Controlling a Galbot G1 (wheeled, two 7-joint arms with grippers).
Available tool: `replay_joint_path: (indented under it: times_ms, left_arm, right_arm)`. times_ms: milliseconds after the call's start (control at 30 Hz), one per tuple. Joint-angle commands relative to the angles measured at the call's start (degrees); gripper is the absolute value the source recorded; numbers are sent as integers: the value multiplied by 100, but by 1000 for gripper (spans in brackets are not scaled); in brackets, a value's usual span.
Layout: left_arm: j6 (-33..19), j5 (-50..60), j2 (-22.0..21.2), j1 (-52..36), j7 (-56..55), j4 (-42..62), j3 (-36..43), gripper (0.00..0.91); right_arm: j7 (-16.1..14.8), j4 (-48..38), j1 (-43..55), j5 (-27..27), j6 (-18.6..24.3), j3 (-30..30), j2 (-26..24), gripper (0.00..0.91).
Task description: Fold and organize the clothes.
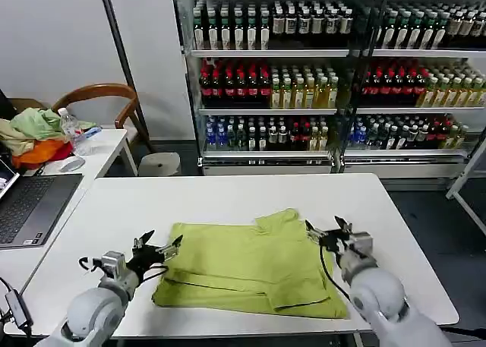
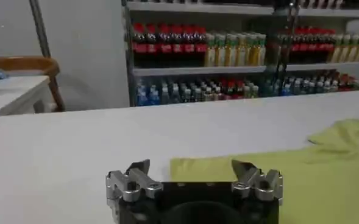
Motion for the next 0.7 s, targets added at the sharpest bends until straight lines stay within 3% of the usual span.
replay_joint_path:
  times_ms: [33,700]
  left_arm:
    - [9,-20,30,-1174,379,1319,644,907]
    - [-7,-212,-61,-1678,520,1980,884,907]
  right_arm:
    - [-38,-1850,1553,75,-195,-826,743,907]
    - [-136,-2681,1747,-137,13,-1148,1298,907]
